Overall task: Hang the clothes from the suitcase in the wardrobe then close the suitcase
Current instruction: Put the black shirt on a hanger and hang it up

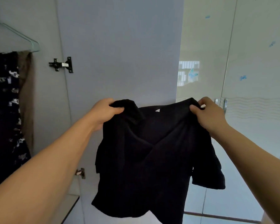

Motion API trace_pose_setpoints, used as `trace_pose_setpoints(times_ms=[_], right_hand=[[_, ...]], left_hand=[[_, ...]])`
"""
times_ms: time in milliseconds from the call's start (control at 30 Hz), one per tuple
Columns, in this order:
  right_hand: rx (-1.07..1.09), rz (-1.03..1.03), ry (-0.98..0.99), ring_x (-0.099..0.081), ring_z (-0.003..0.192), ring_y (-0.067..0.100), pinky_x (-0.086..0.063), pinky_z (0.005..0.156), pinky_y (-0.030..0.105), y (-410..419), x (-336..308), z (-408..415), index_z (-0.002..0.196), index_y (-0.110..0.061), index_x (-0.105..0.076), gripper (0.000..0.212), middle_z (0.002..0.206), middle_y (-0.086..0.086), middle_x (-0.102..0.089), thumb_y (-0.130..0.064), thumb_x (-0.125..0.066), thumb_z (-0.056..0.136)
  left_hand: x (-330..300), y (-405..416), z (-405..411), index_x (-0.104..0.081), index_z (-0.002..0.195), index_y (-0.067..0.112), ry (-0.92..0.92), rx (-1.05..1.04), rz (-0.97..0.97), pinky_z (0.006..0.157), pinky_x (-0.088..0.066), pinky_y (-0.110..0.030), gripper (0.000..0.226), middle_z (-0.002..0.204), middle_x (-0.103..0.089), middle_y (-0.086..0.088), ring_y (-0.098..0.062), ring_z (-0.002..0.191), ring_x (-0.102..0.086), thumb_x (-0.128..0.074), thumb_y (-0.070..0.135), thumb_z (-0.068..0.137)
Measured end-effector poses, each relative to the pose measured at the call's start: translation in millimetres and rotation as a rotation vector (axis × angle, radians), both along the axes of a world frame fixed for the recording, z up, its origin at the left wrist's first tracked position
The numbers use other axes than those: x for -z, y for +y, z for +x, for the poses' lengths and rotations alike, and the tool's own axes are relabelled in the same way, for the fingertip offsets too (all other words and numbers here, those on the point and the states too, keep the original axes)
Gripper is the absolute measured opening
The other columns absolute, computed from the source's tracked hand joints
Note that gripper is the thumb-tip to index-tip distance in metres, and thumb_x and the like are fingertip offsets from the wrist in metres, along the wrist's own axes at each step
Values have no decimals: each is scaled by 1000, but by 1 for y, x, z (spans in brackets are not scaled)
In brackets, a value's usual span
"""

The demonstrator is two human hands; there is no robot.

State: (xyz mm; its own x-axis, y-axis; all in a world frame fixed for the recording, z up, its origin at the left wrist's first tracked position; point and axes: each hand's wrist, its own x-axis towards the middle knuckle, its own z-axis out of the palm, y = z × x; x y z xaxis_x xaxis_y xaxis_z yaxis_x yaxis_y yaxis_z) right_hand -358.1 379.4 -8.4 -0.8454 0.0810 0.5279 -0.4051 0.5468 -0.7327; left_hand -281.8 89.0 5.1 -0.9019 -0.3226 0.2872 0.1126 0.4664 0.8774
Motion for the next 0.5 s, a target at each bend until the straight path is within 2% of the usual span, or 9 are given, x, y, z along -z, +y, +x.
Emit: trace_pose_setpoints(times_ms=[67,133,200,233,267,300,367,433,500], right_hand=[[-173,-322,-192,-60,82,23,-49,65,30,-4,-6,-2,95,-10,-54,15,97,10,-62,-24,-57,93],[-323,-567,-374,-64,77,21,-53,63,32,-10,-13,1,90,-6,-60,10,93,13,-66,-15,-56,94],[-420,-664,-465,-66,73,21,-54,60,31,-13,-19,7,87,-5,-63,5,86,11,-68,-8,-61,90],[-447,-634,-463,-68,74,22,-56,60,31,-14,-21,9,87,-6,-65,3,85,11,-69,-6,-67,85],[-456,-554,-426,-68,75,23,-57,62,32,-15,-22,10,88,-6,-65,11,85,11,-70,-5,-72,79],[-433,-423,-351,-68,76,25,-58,65,34,-17,-21,9,89,-6,-65,19,84,10,-69,-3,-75,73],[-296,-112,-167,-63,77,24,-55,69,34,-19,-21,8,86,-9,-63,23,79,6,-64,-2,-74,68],[-188,4,-61,-57,76,22,-48,68,31,-18,-19,0,86,-11,-60,17,75,1,-58,-3,-66,71],[-145,-110,-74,-56,78,23,-46,68,32,-14,-16,-10,87,-8,-57,11,76,4,-57,-7,-61,76]], left_hand=[[-1,-5,0,-61,106,9,-19,-11,110,73,-52,-31,14,105,-66,-9,-20,89,-63,-58,10,93],[-3,0,0,-61,102,8,12,-16,316,80,-53,-36,17,110,-64,-13,-23,94,-63,-49,0,94],[-4,13,1,-62,91,7,71,-52,516,78,-54,-35,16,102,-65,-13,-24,89,-63,-47,1,92],[-5,21,2,-63,90,8,82,-45,528,77,-54,-34,12,98,-66,-12,-24,87,-65,-52,12,92],[-6,29,4,-64,95,8,58,-15,457,77,-54,-32,22,99,-67,-10,-22,87,-66,-61,29,89],[-6,34,6,-61,106,9,3,7,304,80,-54,-32,47,104,-66,-7,-20,91,-65,-71,46,79],[-3,42,10,-47,121,17,-113,-49,-76,84,-50,-31,81,113,-56,2,-17,101,-58,-83,55,59],[1,43,8,-50,117,19,-73,-175,-340,78,-44,-26,66,107,-53,5,-16,100,-53,-84,39,64],[0,42,8,-62,96,12,28,-273,-380,63,-43,-23,27,91,-59,2,-17,88,-57,-76,25,77]])
